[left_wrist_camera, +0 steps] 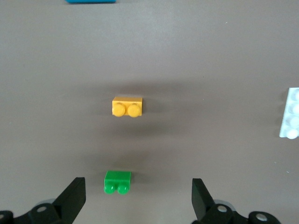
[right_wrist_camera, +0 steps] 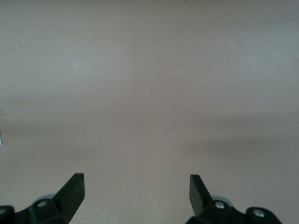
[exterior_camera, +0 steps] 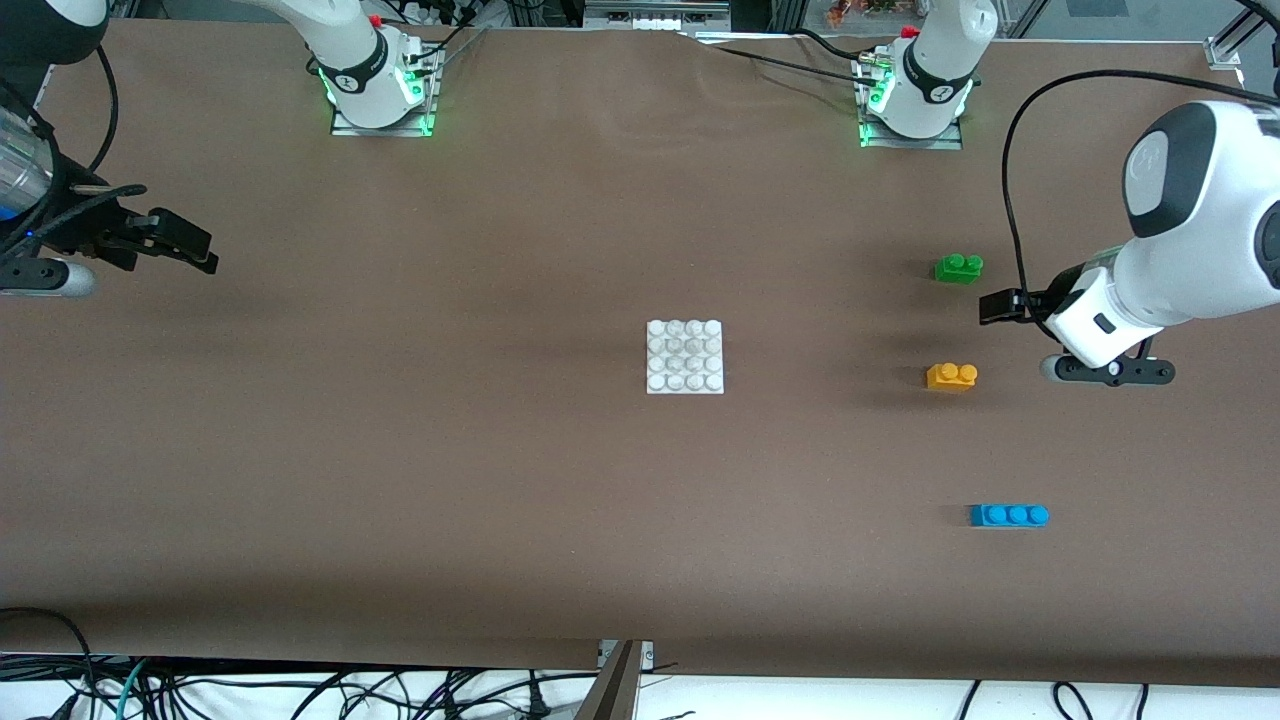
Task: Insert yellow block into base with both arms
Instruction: 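Release the plate and retract the right gripper while the left gripper reaches the yellow brick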
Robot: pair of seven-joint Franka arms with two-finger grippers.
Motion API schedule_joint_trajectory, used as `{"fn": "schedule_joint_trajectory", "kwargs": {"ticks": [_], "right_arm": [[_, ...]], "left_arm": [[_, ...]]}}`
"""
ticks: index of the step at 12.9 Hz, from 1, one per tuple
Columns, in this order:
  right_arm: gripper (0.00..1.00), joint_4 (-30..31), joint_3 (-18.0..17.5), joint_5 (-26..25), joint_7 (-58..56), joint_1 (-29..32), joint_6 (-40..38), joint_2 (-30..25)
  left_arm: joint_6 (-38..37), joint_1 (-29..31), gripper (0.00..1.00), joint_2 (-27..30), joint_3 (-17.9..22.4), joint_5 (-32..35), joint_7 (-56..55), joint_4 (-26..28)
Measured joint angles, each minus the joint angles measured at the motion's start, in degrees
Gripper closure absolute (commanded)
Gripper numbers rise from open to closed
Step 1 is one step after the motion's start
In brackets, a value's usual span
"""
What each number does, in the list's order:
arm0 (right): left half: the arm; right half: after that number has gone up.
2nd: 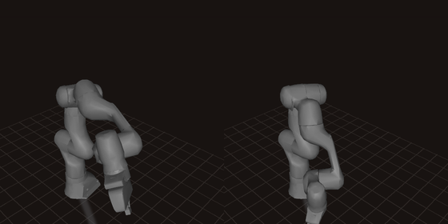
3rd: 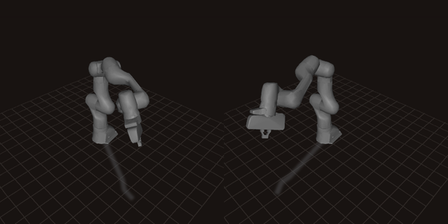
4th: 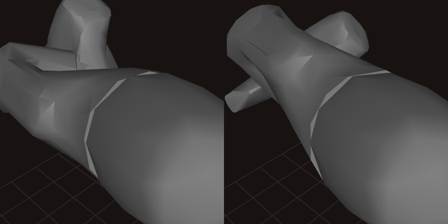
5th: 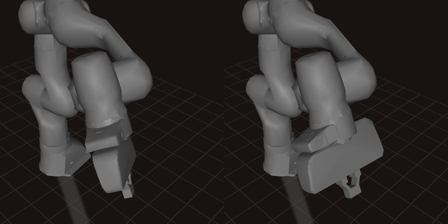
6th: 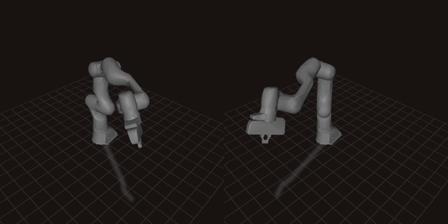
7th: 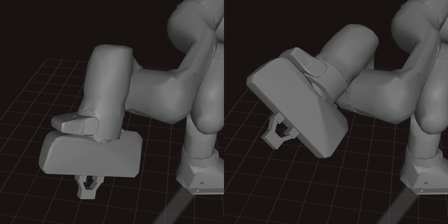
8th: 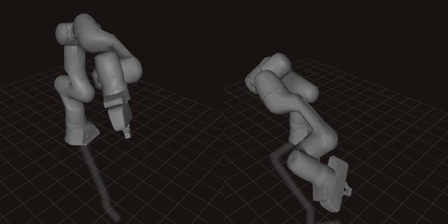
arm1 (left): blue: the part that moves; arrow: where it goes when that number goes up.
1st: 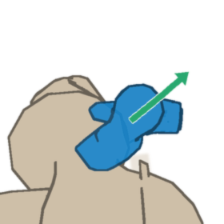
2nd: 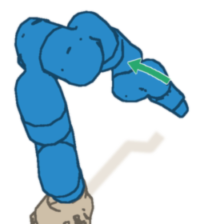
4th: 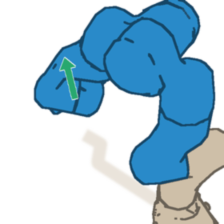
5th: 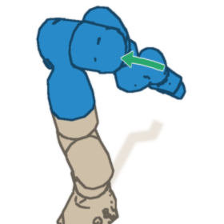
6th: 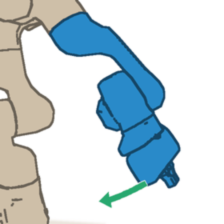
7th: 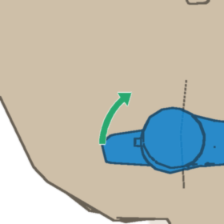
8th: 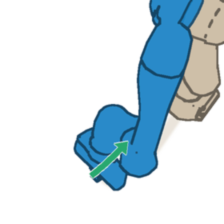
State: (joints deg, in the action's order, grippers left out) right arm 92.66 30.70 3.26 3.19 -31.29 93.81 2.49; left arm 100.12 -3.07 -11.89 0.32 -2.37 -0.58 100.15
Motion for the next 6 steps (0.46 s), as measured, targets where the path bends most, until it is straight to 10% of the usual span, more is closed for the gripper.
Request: {"fn": "schedule_joint_trajectory", "kwargs": {"ticks": [6], "right_arm": [[0.01,-0.6,0.1,-1.3,0.3,-0.6,0.1,0.3]], "left_arm": [[16.4,0.0,0.0,-0.5,0.1,0.8,5.8,12.9]]}}
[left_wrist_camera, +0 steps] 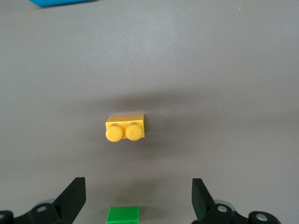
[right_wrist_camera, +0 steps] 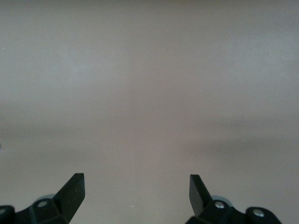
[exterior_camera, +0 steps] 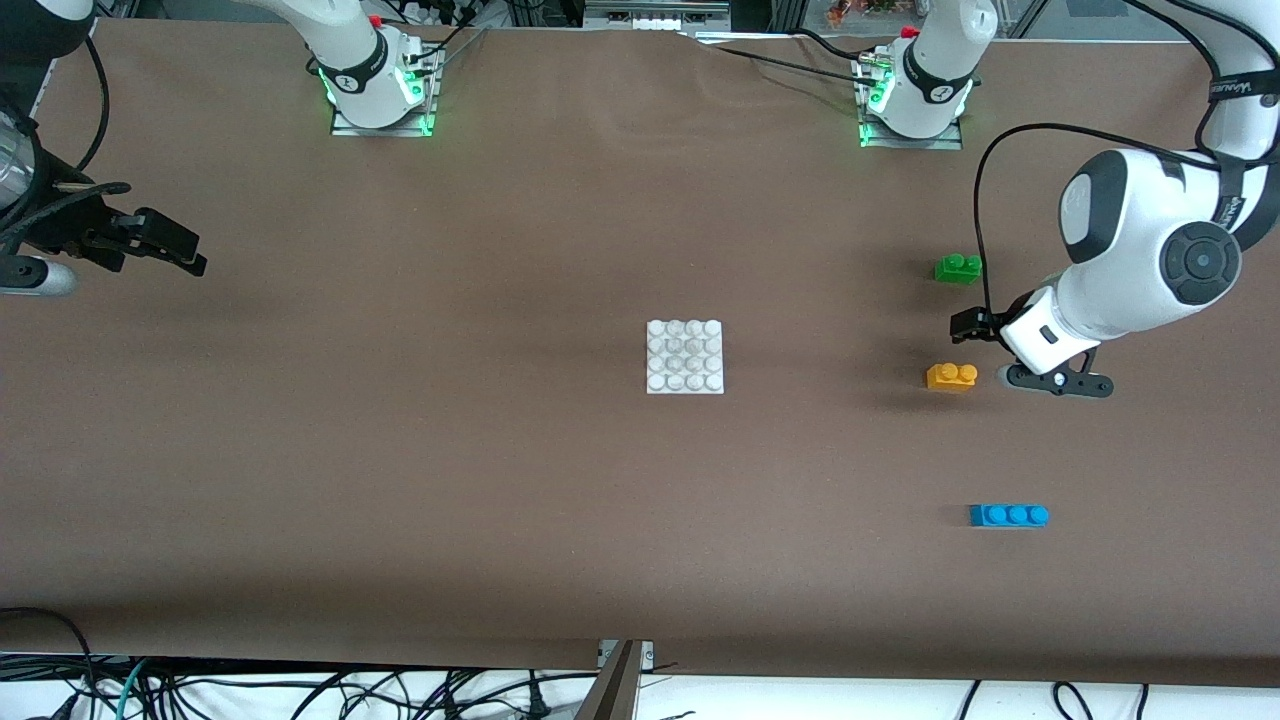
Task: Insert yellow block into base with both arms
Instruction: 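Release the plate and retract the right gripper while the left gripper reaches the yellow brick, then close the left gripper on the yellow brick and lift it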
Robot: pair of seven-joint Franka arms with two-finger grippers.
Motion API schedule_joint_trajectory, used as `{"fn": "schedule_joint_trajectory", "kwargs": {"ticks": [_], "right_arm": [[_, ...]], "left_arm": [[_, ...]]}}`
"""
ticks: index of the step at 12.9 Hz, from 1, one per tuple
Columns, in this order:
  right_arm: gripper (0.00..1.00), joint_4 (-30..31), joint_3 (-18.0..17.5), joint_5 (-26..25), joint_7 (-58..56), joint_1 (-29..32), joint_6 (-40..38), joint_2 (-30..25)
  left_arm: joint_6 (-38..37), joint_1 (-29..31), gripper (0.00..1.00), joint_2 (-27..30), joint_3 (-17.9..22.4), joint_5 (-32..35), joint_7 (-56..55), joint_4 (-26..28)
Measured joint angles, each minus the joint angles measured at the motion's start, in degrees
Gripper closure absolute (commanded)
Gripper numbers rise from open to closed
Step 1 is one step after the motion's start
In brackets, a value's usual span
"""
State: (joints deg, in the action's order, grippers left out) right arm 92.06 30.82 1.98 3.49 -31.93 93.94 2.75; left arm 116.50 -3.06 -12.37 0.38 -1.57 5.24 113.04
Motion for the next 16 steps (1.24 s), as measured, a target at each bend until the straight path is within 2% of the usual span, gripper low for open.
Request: {"fn": "schedule_joint_trajectory", "kwargs": {"ticks": [3,6,7,10,14,16], "right_arm": [[0.01,-0.4,-0.9,-1.8,0.0,-0.7,0.0,0.0],[0.01,-0.6,-1.8,-1.9,0.0,-0.4,0.0,0.0],[0.01,-0.6,-4.0,-1.9,0.1,1.0,0.0,0.0],[0.01,-0.6,-16.3,-2.1,0.3,12.8,0.0,0.0],[0.01,-0.6,-24.4,-2.1,0.2,22.6,0.0,-0.1],[0.01,-0.7,-25.7,-2.1,0.2,23.8,0.0,-0.2]], "left_arm": [[2.1,0.1,0.0,-1.1,0.1,1.6,0.4,1.4],[9.9,1.1,0.0,-3.4,0.2,1.6,2.4,4.8],[12.4,1.2,0.0,-3.9,0.2,1.6,2.8,6.1],[17.1,1.2,0.0,-5.6,0.2,1.6,3.1,8.1],[22.1,1.2,0.0,-8.3,0.1,1.6,3.1,9.5],[24.5,1.2,0.0,-9.6,0.1,1.6,3.2,10.4]]}}
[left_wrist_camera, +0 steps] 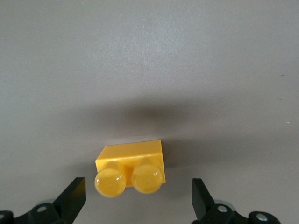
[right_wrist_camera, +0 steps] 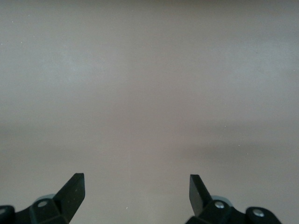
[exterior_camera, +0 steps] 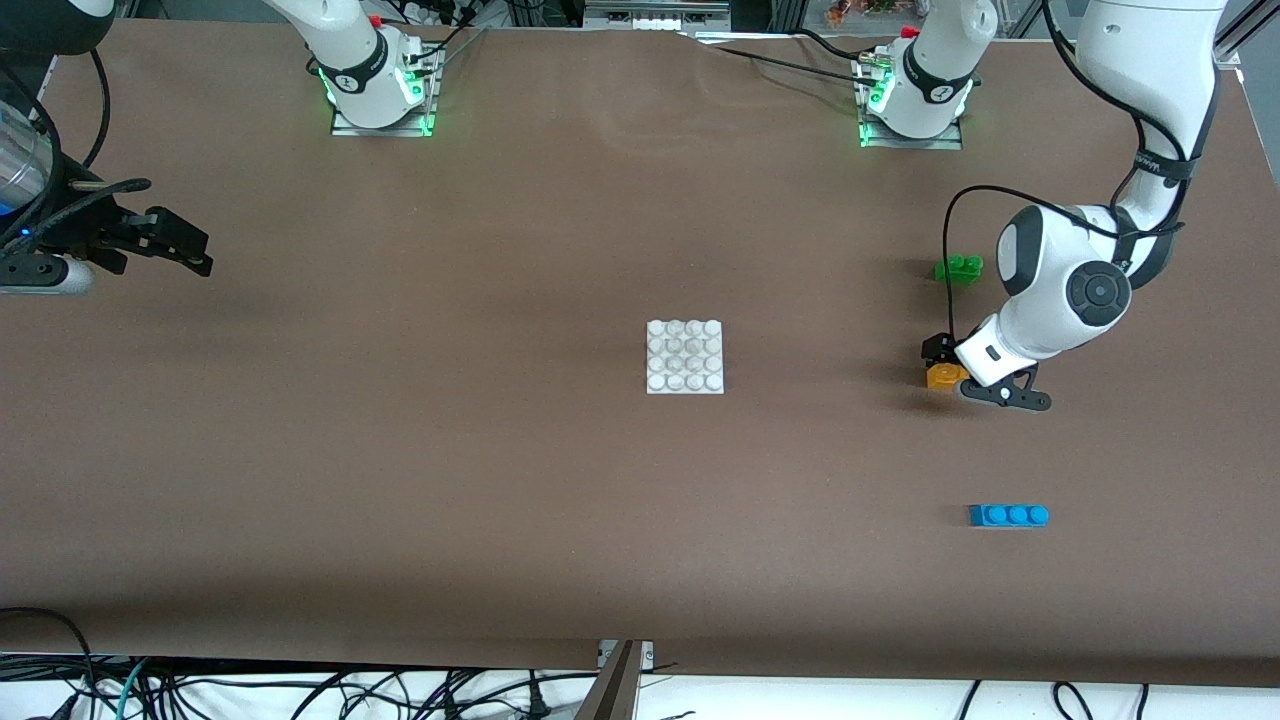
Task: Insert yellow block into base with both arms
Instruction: 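Close the left gripper on the yellow brick and lift it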
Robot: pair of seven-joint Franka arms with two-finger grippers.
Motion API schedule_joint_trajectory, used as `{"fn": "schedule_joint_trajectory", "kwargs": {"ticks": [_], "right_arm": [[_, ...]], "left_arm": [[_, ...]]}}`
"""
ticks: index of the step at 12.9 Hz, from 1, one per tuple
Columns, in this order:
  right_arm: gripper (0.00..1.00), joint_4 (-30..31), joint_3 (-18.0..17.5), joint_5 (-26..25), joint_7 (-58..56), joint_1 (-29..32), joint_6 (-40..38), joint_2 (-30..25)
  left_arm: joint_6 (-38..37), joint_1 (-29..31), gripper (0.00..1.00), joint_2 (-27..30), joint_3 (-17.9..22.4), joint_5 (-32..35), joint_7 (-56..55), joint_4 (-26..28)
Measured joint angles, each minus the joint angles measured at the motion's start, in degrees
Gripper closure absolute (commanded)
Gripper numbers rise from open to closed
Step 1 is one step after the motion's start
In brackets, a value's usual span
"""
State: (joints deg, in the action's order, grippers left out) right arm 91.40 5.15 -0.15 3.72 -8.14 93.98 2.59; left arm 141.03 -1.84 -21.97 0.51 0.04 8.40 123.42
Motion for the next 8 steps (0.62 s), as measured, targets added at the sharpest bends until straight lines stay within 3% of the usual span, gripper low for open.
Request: {"fn": "schedule_joint_trajectory", "kwargs": {"ticks": [8], "right_arm": [[0.01,0.0,-0.4,0.0,0.0,0.0,0.1,0.0]], "left_arm": [[1.8,0.0,0.0,-1.3,0.0,0.0,0.8,0.5]]}}
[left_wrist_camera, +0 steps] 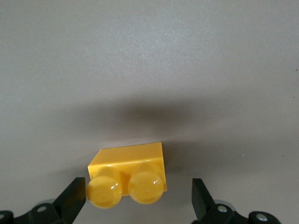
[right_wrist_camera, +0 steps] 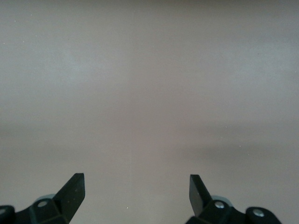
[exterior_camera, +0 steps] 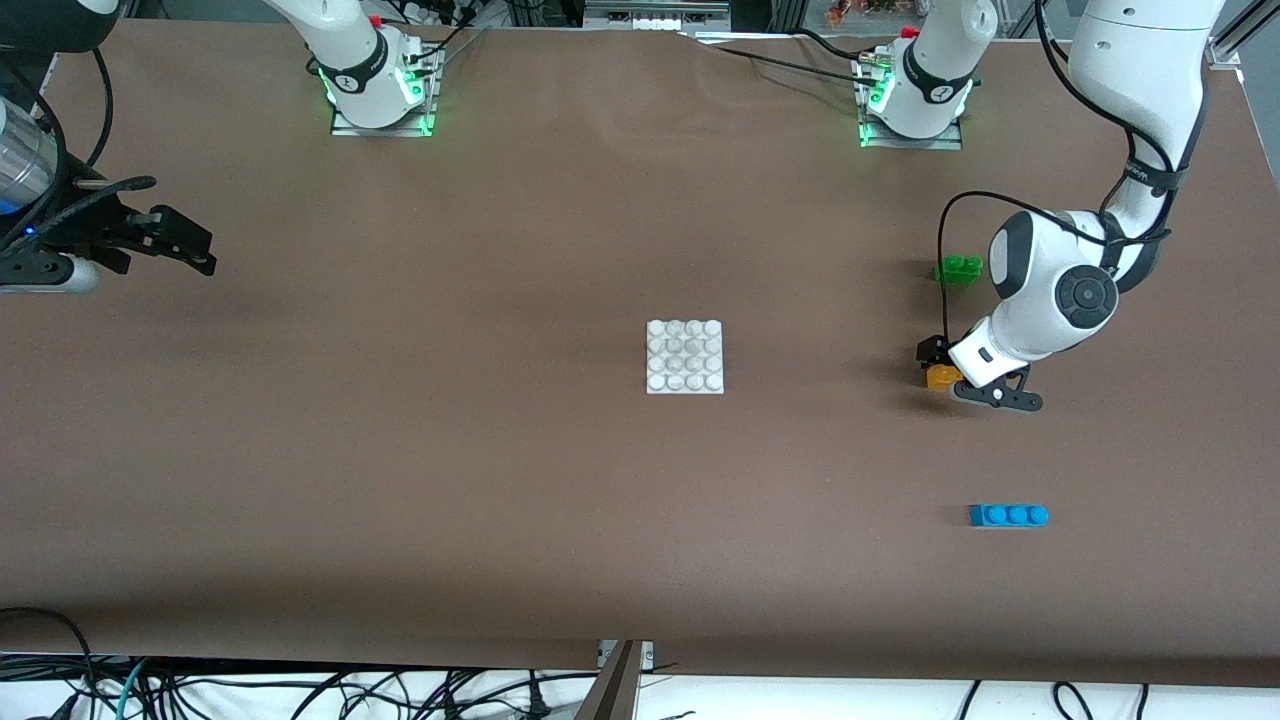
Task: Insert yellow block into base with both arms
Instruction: 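Close the left gripper on the yellow brick and lift it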
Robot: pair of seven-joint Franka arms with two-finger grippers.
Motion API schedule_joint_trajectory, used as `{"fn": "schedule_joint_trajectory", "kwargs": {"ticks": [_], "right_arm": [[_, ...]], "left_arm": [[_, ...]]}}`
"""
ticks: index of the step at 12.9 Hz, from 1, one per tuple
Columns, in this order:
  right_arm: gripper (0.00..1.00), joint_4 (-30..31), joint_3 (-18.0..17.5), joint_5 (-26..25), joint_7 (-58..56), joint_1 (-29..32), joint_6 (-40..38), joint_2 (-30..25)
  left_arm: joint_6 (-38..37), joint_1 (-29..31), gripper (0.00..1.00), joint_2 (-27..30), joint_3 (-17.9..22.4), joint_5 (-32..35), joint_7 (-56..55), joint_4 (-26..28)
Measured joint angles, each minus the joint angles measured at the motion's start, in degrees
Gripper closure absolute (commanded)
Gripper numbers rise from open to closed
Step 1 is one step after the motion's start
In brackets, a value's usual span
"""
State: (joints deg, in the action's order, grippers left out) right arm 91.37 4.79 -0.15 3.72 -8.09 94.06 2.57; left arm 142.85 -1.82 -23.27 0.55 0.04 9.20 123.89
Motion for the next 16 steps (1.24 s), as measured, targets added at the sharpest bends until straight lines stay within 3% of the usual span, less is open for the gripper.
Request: {"fn": "schedule_joint_trajectory", "kwargs": {"ticks": [10,11,13,14,16], "right_arm": [[0.01,0.0,-1.0,0.0,0.0,0.0,1.7,0.0],[0.01,0.0,-1.0,0.0,0.0,0.0,1.8,0.0],[0.01,0.0,-1.0,0.0,0.0,0.0,1.9,0.0],[0.01,0.0,-1.0,0.0,0.0,0.0,2.0,0.0],[0.01,0.0,-1.0,0.0,0.1,0.0,2.0,0.0]], "left_arm": [[2.0,0.9,0.02,-1.5,0.2,0.0,2.5,0.1],[2.1,0.9,0.11,-1.5,0.2,0.0,2.5,0.1],[2.1,0.9,0.49,-1.6,0.2,0.0,2.5,0.1],[2.1,0.9,0.62,-1.6,0.2,0.0,2.5,0.1],[2.1,0.9,0.69,-1.6,0.2,0.0,2.5,0.1]]}}
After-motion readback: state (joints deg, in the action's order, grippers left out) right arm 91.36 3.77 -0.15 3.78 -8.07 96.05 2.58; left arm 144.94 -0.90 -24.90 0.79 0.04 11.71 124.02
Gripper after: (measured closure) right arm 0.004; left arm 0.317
